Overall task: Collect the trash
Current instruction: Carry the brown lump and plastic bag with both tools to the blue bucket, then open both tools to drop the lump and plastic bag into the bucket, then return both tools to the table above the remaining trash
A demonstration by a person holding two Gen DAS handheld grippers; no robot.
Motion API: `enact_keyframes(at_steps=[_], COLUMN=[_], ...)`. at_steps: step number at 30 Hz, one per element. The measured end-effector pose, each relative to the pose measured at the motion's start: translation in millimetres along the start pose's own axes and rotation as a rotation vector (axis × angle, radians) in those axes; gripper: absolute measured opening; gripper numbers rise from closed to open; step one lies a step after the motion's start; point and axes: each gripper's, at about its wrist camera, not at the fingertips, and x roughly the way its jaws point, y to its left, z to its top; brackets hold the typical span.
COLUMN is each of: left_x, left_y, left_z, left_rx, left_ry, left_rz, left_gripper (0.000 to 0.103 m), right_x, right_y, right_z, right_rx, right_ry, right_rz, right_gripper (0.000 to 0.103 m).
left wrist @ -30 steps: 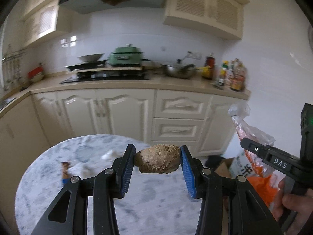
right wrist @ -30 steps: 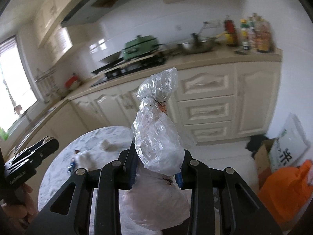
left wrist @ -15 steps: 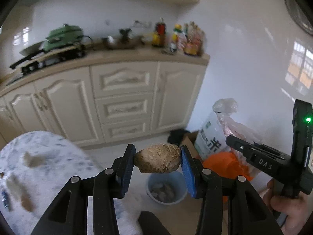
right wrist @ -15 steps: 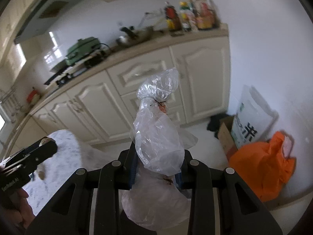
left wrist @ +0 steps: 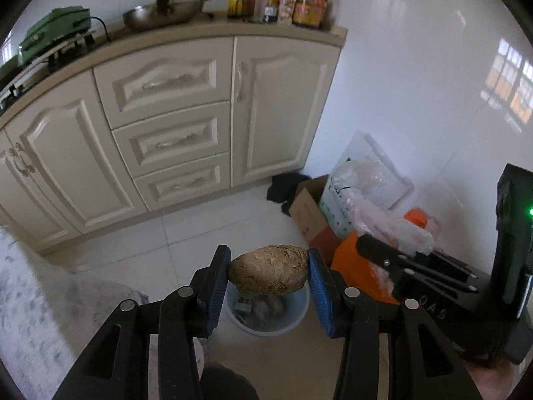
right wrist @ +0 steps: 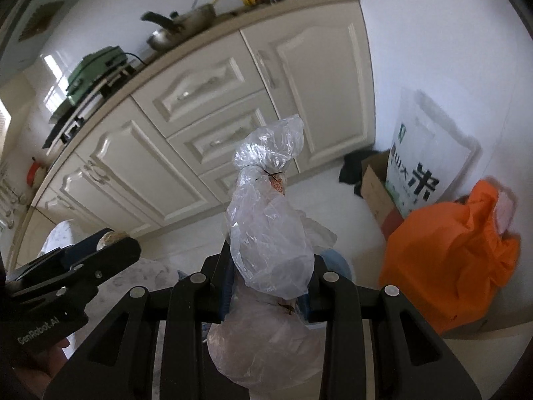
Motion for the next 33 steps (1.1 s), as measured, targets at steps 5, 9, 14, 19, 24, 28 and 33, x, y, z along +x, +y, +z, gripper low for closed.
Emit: enact_keyframes(at_steps=[5, 9, 14, 19, 24, 28, 33], left_x=[61, 75, 59, 27, -21, -63, -148], left_y=[5, 3, 0, -3, -2, 7, 31], left_z=[32, 43, 36, 17, -10, -38, -77], left_rx=[-0.028, -0.019, -0.014, -0.002, -0.003, -0.008, -0.049], left_ry=[0.107, 0.108, 0.063, 0.009, -0.059, -0.109, -0.190], left_rz=[0.022, 0.055, 0.093, 0.113, 0.114, 0.111, 0.116], left_gripper=[0.079, 0.089, 0.100, 0.101, 0.102, 0.102, 0.102], right_x=[37, 38, 25, 10, -11, -29, -56], right_y=[-18, -26, -26, -18, -3, 14, 45], right_z=[2, -1, -5, -9, -9, -8, -6], right_rx=[0.047, 0.077, 0.090, 0.093, 0.087, 0.074, 0.043], right_ry=[0.061, 0.062, 0.047, 0.036, 0.003, -0.023, -0.063], right_rz=[-0.006, -0.011, -0.022, -0.029, -0.022, -0.014, 0.018], right_gripper=[0.036, 0.055, 0.089, 0.098, 0.102, 0.103, 0.103])
